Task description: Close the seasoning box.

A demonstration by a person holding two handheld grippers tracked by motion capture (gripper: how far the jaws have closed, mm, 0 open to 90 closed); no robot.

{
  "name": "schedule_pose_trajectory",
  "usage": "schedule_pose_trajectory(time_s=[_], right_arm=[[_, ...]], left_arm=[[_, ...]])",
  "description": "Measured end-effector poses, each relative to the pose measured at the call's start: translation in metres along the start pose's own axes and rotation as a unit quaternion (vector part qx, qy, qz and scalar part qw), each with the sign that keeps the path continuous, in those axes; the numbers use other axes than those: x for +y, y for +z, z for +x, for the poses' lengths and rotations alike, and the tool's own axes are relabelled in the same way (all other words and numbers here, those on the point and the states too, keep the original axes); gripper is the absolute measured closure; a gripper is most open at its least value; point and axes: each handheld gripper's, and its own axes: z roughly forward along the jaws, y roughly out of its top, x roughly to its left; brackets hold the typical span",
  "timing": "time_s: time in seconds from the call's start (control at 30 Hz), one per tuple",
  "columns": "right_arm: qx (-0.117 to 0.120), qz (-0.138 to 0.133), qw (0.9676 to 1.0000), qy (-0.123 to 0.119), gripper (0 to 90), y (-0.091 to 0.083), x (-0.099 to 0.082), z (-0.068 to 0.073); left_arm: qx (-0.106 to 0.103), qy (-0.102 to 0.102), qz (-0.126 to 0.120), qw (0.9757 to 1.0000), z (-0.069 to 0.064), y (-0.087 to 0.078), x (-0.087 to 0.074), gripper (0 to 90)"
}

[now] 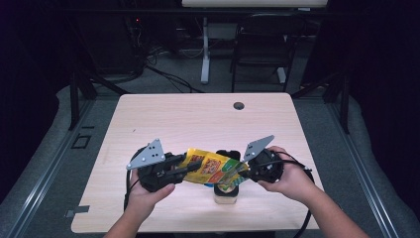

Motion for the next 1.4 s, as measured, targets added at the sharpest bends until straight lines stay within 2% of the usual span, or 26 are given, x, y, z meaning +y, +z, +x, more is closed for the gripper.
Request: schedule_pose_trajectory(time_s=[0.8,1.0,1.17,1.4], right_arm=[[-0.011,-0.007,0.9999,0.003,88.2,-0.006,-0.004,-0.002],[-0.007,-0.014,0.9999,0.005,88.1,-0.001,-0.003,-0.001],[-0.006,-0.008,1.0000,0.001,88.0,0.003,0.001,-0.001],[-0.015,-0.010,0.9998,0.005,88.0,0.005,0.001,-0.003]], left_arm=[[-0.002,0.004,-0.003,1.0000,-0.001,0.004,0.004,72.0],[0.003,0.009,0.001,1.0000,-0.001,0.002,0.005,72.0],[0.004,0.006,-0.003,1.0000,0.000,0.002,0.006,72.0],[0.007,0.009,-0.002,0.9999,0.001,0.003,0.005,71.9]])
